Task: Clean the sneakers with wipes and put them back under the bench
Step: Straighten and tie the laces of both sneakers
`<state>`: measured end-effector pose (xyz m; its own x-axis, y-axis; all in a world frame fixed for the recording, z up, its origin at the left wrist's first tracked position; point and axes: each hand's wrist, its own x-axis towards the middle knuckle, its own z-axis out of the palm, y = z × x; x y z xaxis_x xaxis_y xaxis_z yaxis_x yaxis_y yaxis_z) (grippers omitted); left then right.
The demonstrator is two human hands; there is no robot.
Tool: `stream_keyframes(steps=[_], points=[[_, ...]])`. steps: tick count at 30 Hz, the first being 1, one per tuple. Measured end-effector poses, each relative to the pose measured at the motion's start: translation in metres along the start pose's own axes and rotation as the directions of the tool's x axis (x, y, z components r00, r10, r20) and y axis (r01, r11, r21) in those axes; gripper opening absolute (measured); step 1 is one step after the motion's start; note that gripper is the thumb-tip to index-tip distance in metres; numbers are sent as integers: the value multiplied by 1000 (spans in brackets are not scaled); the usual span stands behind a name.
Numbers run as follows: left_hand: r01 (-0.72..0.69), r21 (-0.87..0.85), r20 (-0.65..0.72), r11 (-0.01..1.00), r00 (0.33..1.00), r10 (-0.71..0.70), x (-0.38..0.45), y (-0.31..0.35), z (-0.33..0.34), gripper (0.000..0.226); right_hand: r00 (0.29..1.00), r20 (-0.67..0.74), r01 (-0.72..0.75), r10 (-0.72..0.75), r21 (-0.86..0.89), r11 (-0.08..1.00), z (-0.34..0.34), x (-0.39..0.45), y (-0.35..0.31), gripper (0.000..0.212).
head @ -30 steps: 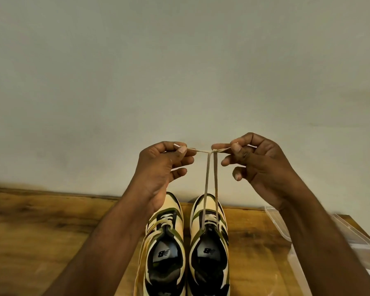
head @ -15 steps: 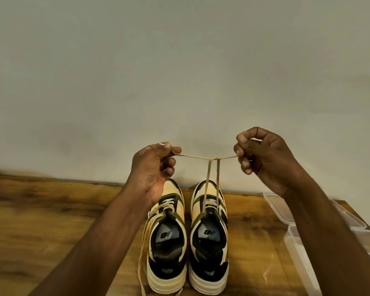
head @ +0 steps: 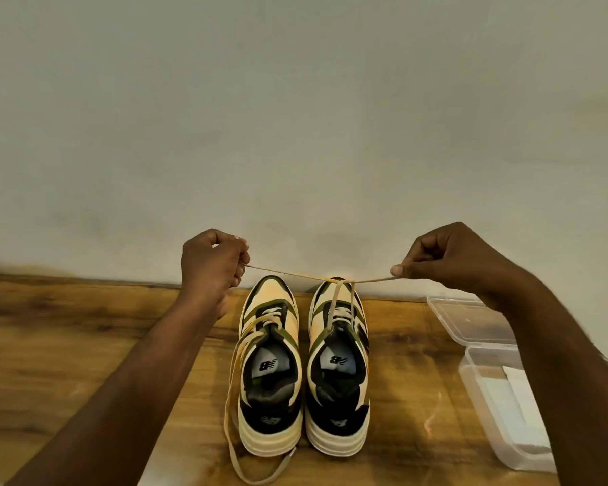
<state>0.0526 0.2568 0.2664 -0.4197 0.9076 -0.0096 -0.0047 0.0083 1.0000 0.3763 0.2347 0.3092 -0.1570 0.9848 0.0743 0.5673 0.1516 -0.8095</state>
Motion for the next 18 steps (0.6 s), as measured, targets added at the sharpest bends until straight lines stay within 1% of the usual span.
stream_keyframes(steps=[3,6,8,13,18], points=[[30,29,-53,999,998,-29,8,-8,-5,8,994,85,-64,73,-109,992,-6,0,7,14],[41,68,-79,997,996,-35,17,-16,-14,12,988,120,-77,99,-178,981,-10,-1,15,13],[39,118,-86,992,996,-29,20,-24,-19,9,983,131,-94,124,-214,972,-13,-2,21,14],[44,222,-132,974,991,-15,25,-43,-36,14,951,99,-241,293,-356,903,-20,1,46,20],[91,267,-234,959,972,-27,27,-53,-50,21,903,67,-366,425,-398,841,-21,1,57,22]])
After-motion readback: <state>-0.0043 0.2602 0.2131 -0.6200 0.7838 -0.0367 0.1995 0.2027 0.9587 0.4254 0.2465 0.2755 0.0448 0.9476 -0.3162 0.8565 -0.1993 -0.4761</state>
